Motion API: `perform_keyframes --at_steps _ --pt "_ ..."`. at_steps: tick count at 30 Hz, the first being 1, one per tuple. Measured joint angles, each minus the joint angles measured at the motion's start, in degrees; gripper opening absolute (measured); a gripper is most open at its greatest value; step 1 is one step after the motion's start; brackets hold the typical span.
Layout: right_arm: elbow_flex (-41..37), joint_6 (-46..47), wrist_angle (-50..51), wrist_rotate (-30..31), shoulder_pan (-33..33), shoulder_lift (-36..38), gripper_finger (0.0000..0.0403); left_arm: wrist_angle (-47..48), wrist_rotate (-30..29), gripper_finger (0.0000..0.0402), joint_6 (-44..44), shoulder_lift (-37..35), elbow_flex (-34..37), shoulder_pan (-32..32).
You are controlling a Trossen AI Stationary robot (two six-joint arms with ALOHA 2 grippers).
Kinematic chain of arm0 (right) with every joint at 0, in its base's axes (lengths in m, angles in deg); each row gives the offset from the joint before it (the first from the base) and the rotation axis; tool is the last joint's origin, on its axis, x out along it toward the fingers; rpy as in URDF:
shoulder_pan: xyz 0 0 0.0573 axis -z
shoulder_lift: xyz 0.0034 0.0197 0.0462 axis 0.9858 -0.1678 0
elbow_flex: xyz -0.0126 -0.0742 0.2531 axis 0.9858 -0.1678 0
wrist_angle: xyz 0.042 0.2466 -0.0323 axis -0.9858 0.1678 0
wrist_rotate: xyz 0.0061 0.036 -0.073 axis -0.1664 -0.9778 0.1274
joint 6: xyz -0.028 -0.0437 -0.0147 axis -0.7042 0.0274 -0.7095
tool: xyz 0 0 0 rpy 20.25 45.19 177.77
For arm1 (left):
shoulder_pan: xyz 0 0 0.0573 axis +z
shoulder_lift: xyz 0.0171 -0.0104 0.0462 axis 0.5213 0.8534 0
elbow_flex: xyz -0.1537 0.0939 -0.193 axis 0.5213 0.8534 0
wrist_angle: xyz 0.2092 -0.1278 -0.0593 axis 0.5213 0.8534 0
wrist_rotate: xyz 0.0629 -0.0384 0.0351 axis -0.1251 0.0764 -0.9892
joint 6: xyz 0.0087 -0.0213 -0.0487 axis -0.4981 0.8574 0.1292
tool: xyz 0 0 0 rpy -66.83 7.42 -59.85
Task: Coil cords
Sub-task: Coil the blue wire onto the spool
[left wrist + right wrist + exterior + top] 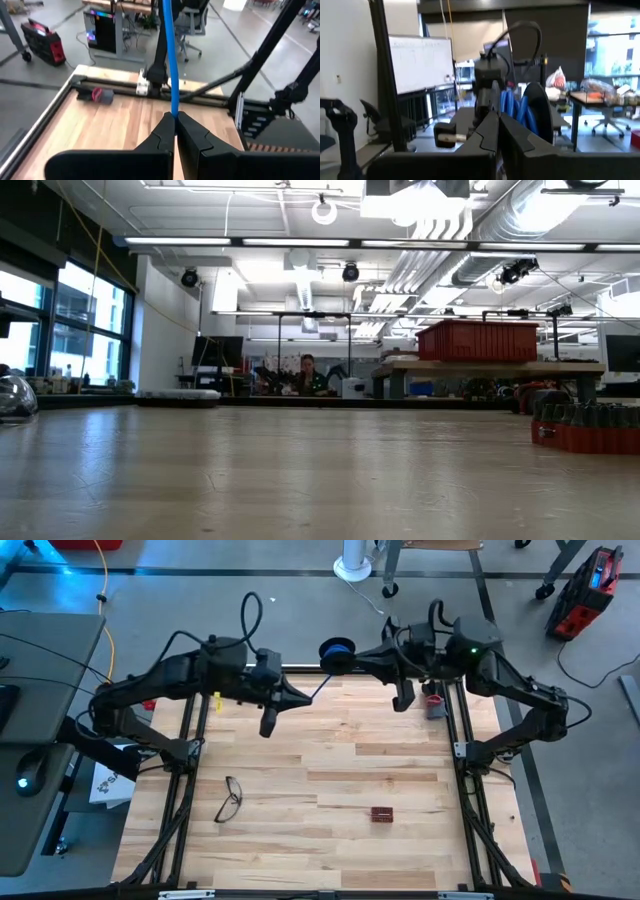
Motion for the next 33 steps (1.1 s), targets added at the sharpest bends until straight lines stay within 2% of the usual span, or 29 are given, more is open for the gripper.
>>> perform_keyframes --at_steps 7,15,27,33 --pt "0.0 0.3 4.5 0.3 0.0 0.0 0.0000 3.1 0.0 0.0000 -0.6 -0.9 0.0 0.0" --pt "0.1 0.5 5.2 0.3 0.0 0.0 0.0000 1.9 0.2 0.0003 -1.1 -0.9 0.0 0.0" --pt "0.1 0.9 5.9 0.1 0.0 0.0 0.0000 -0.3 0.1 0.0099 -1.1 -1.2 0.0 0.4" --pt "0.1 0.5 7.2 -0.1 0.0 0.0 0.0000 -1.1 -1.5 0.0125 -1.0 -3.9 0.0 1.4"
